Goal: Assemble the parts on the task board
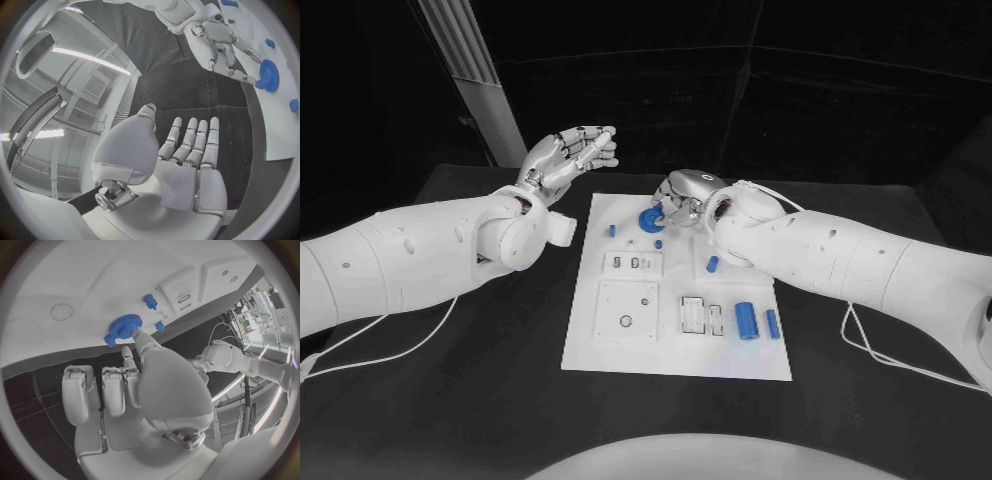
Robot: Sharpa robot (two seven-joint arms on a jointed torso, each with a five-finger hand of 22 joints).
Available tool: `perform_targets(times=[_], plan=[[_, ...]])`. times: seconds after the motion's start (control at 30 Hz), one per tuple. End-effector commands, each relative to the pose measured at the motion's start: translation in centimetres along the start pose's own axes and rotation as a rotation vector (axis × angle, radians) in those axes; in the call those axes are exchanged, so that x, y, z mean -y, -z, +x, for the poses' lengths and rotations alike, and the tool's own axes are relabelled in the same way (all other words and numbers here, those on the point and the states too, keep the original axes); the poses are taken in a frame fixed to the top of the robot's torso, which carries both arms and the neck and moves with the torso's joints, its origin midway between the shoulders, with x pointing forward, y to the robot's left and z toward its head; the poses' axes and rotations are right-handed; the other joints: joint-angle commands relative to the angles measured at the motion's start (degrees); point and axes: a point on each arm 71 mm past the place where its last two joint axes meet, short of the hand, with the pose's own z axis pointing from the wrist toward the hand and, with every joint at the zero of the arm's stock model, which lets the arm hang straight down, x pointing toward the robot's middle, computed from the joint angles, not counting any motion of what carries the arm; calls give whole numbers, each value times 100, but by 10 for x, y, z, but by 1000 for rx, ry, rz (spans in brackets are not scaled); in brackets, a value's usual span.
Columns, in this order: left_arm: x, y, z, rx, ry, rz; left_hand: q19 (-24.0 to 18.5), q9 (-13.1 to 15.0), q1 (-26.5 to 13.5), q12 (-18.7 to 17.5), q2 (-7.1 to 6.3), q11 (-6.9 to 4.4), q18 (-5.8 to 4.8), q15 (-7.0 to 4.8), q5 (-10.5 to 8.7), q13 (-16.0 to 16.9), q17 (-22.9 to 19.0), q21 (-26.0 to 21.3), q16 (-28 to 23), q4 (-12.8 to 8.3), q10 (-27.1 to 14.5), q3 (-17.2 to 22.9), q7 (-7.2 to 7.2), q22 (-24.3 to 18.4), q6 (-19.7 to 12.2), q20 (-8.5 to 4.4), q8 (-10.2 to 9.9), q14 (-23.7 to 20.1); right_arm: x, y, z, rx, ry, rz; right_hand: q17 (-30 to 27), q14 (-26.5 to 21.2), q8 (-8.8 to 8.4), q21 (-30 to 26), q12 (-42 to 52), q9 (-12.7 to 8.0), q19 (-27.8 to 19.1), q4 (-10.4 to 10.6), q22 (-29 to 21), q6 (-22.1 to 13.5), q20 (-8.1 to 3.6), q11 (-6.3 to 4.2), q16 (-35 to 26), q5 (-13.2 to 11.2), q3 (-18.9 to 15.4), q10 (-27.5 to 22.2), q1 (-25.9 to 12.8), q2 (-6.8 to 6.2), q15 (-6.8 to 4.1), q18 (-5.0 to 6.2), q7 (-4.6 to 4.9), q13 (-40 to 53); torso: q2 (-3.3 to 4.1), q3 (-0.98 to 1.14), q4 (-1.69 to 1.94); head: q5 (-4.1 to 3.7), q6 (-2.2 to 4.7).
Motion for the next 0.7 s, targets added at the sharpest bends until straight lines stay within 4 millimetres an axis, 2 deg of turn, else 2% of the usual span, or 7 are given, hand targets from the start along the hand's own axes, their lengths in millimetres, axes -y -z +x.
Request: perform_targets(times=[0.03,0.23,0.4,0.57,0.7], plan=[[11,0,1,-10,3,148,-53,-5,6,39,53,6,-41,5,23,-2,2,-21,-17,1,-47,-47,792,-10,-34,-4,20,-39,-2,2,-8,86,-11,-35,1509,586,22,18,15,12,594,30,1509,88,-18,-19,14,33,38,596,-5,90,-19,-43,50,1492,-1,1,0,-12,23],[11,-1,0,-10,2,149,-53,-5,6,39,53,6,-41,5,23,-2,2,-21,-17,1,-47,-47,792,-9,-34,-4,21,-39,-1,15,-20,206,-95,-86,1509,586,100,18,15,48,594,211,1509,344,49,97,14,128,-26,596,-249,180,70,-43,169,1492,-22,3,-14,0,20],[10,-2,1,-10,1,149,-47,-5,7,40,55,6,-42,5,24,-2,2,-14,-16,1,-47,-49,792,5,-36,-4,24,-39,7,32,-34,271,-239,-88,1509,586,119,18,15,58,594,308,1509,470,116,197,14,233,-94,596,-387,206,153,-43,213,1492,-54,-9,-22,-4,18],[8,-3,3,-12,1,148,-47,-5,7,40,55,6,-42,5,24,-2,2,-14,-16,1,-47,-49,792,5,-36,-4,24,-39,17,51,-50,304,-324,-118,1509,586,106,18,15,54,594,334,1509,484,147,228,14,255,-131,596,-423,205,185,-43,236,1492,-103,-16,-54,-12,2],[7,-5,5,-14,2,148,-46,-5,8,40,56,6,-42,5,24,-2,2,-13,-16,1,-48,-51,792,6,-38,-4,26,-39,25,63,-58,323,-337,-141,1509,586,53,18,15,33,594,367,1509,423,171,220,14,253,-191,596,-456,188,194,-43,245,1492,-131,-11,-57,-30,5]])
